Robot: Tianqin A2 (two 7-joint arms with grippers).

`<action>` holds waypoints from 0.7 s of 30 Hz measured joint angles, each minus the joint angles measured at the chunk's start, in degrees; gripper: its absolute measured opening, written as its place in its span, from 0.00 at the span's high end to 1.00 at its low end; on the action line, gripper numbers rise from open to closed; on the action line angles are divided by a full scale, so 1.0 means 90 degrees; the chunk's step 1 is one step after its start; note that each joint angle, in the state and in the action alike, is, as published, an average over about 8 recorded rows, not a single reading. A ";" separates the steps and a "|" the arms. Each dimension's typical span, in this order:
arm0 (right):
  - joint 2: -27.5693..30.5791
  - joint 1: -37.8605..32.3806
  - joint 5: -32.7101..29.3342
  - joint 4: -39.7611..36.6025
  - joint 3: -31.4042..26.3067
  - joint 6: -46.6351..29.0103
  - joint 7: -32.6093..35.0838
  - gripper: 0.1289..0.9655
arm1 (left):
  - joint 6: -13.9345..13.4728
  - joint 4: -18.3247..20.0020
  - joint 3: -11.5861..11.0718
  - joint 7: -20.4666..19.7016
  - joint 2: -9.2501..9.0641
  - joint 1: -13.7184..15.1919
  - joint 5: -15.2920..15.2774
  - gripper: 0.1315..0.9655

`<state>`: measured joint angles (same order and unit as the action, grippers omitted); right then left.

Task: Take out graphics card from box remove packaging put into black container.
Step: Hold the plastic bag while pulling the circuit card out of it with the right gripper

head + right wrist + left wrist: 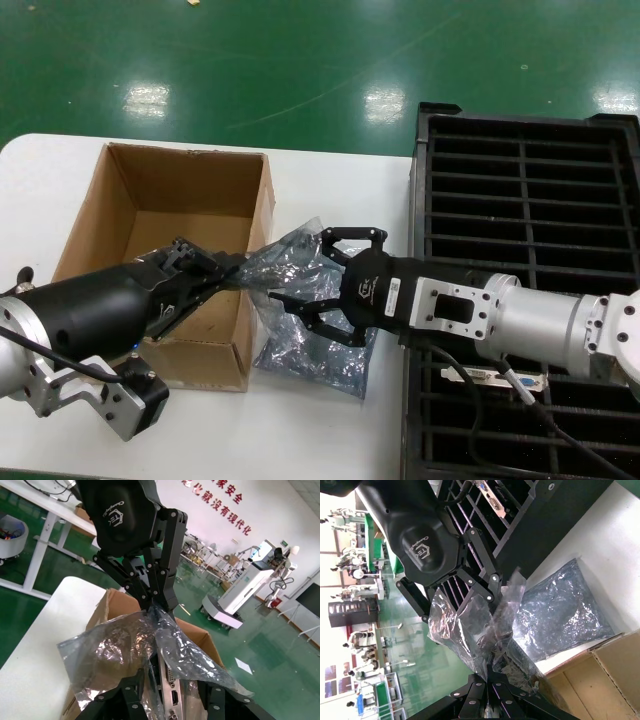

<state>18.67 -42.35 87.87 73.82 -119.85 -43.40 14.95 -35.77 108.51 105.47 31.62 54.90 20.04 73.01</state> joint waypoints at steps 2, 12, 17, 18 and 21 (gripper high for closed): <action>-0.0006 -0.0001 0.0013 -0.0011 0.0005 -0.0003 -0.0016 0.67 | 0.0000 0.0000 0.0000 0.0000 0.0000 0.0000 0.0000 0.99; -0.0021 0.0010 0.0080 -0.0069 0.0021 -0.0043 -0.0004 0.78 | 0.0000 0.0000 0.0000 0.0000 0.0000 0.0000 0.0000 0.99; -0.0018 0.0008 0.0117 -0.0094 0.0017 -0.0098 0.0014 0.84 | 0.0000 0.0000 0.0000 0.0000 0.0000 0.0000 0.0000 0.99; -0.0013 0.0008 0.0125 -0.0096 0.0017 -0.0112 0.0019 0.85 | 0.0000 0.0000 0.0000 0.0000 0.0000 0.0000 0.0000 0.99; 0.0011 0.0010 0.0150 -0.0092 0.0020 -0.0157 0.0032 0.89 | 0.0000 0.0000 0.0000 0.0000 0.0000 0.0000 0.0000 0.99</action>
<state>18.77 -42.26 89.22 72.99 -119.67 -44.81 15.23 -35.77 108.51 105.47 31.62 54.90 20.04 73.01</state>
